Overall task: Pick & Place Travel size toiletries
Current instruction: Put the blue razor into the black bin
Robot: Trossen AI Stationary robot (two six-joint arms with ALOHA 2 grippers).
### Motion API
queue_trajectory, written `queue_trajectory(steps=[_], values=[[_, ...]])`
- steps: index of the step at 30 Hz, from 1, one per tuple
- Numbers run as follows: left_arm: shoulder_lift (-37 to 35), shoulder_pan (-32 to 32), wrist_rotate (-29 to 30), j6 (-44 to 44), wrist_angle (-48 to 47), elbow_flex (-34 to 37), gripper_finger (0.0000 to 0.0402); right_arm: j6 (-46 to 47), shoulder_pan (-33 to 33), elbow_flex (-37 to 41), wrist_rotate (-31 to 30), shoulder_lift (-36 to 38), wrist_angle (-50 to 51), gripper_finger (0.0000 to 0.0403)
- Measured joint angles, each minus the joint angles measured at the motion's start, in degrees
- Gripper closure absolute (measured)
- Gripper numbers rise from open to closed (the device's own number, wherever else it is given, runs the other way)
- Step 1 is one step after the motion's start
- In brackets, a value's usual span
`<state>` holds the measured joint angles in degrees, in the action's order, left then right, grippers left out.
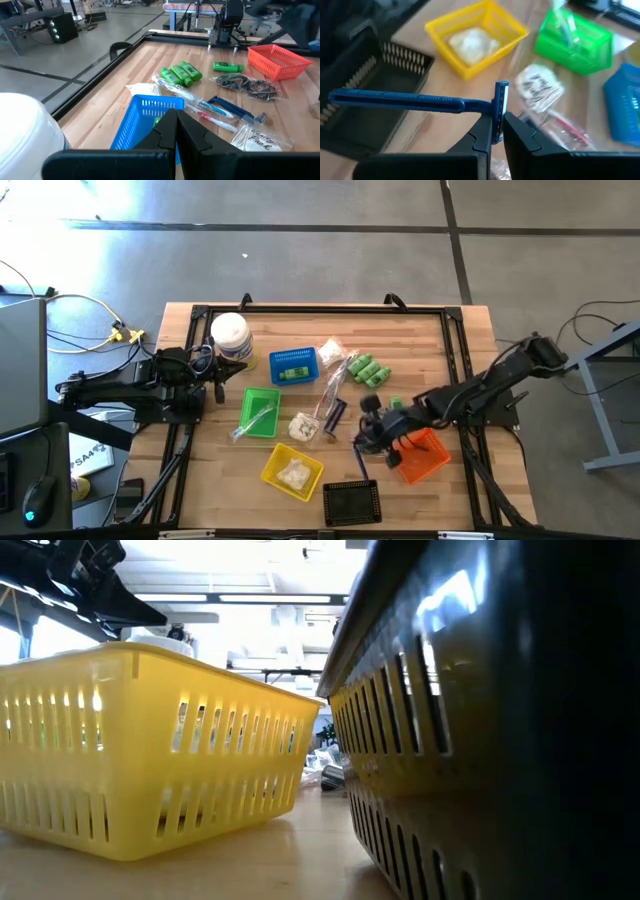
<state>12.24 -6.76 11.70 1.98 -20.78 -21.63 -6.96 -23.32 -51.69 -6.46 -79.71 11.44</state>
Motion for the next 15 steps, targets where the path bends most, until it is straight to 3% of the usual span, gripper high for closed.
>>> queue_trajectory(steps=[9, 15], values=[[-0.01, 0.02, -0.03, 1.24, -0.46, 0.00, 0.0402, 0.48, -6.57, 0.08, -3.64, -8.11, -12.49, 0.0378], [0.01, 0.01, -0.02, 1.29, -0.44, 0.00, 0.0402, -4.03, -9.73, -0.28, -11.67, -13.39, -17.92, 0.0378]])
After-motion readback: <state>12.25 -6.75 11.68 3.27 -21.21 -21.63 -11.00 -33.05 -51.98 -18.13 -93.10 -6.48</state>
